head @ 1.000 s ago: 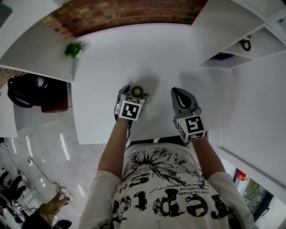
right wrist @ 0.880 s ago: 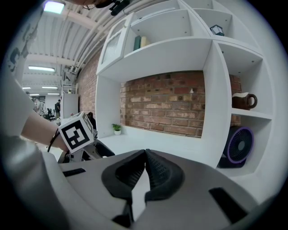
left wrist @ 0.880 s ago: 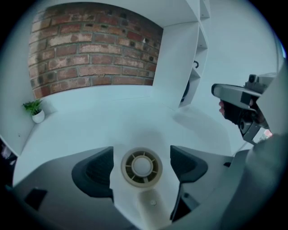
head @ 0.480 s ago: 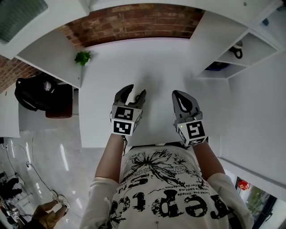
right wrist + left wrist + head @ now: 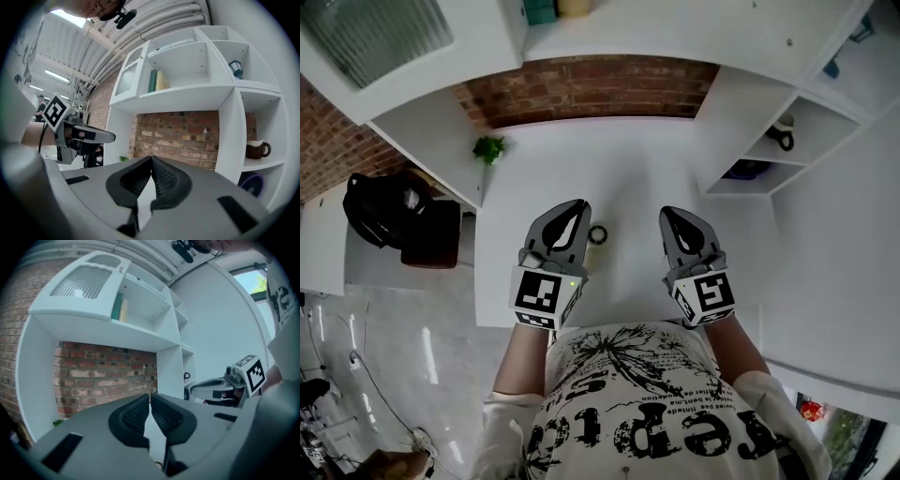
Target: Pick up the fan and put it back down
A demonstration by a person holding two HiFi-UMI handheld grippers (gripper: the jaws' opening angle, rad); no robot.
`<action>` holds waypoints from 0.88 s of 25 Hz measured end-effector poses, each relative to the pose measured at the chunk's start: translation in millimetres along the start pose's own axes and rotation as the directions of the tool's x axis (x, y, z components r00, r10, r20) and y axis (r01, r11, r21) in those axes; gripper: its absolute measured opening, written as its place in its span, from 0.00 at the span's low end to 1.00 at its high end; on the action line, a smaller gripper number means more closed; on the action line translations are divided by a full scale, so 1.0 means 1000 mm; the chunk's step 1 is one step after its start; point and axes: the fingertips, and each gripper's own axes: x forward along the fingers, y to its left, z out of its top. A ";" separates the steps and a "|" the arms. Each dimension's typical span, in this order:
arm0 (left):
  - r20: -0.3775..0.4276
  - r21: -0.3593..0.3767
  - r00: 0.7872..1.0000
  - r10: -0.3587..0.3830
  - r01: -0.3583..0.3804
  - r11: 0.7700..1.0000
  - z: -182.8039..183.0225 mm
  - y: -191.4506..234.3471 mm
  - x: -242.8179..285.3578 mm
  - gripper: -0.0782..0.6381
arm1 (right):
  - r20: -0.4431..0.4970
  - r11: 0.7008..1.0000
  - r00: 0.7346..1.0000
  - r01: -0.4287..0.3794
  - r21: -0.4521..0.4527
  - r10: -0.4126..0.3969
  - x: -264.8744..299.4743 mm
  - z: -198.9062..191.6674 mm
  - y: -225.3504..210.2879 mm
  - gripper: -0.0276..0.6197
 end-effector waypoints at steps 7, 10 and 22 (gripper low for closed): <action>0.108 -0.036 0.993 -0.037 0.041 0.999 0.001 0.014 -0.018 0.13 | 0.071 0.998 0.997 -0.021 -0.058 0.025 -0.001 0.024 0.009 0.07; 0.142 -0.033 0.989 -0.046 0.052 0.998 0.006 0.014 -0.024 0.13 | 0.067 0.998 0.998 -0.003 -0.058 0.007 -0.001 0.026 0.008 0.06; 0.165 -0.034 0.983 -0.083 0.090 0.995 0.012 0.006 -0.030 0.13 | 0.068 0.998 0.997 -0.028 -0.055 0.032 0.003 0.022 0.011 0.06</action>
